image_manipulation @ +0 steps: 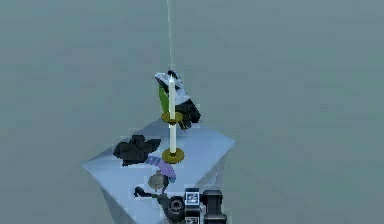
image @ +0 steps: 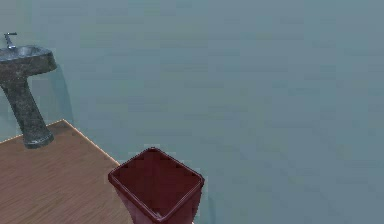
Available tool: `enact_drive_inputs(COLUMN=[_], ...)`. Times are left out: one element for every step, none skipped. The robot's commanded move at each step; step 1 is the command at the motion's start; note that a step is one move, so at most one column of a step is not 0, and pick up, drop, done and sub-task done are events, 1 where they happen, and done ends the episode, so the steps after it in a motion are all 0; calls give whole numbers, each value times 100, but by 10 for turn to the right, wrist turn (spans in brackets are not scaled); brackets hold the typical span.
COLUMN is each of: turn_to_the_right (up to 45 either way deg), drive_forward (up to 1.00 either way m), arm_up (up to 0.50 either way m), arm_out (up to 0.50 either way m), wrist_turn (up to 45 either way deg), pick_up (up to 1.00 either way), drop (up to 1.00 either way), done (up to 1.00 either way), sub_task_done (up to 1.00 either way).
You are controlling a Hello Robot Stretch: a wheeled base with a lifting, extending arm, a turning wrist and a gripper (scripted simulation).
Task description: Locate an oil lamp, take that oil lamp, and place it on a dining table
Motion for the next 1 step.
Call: enact_drive_inputs(turn_to_the_right=[0], drive_forward=[0], arm_up=[0], arm_out=[0], wrist_turn=[0], pick_up=[100], drop=[0], done=[0], sub_task_done=[0])
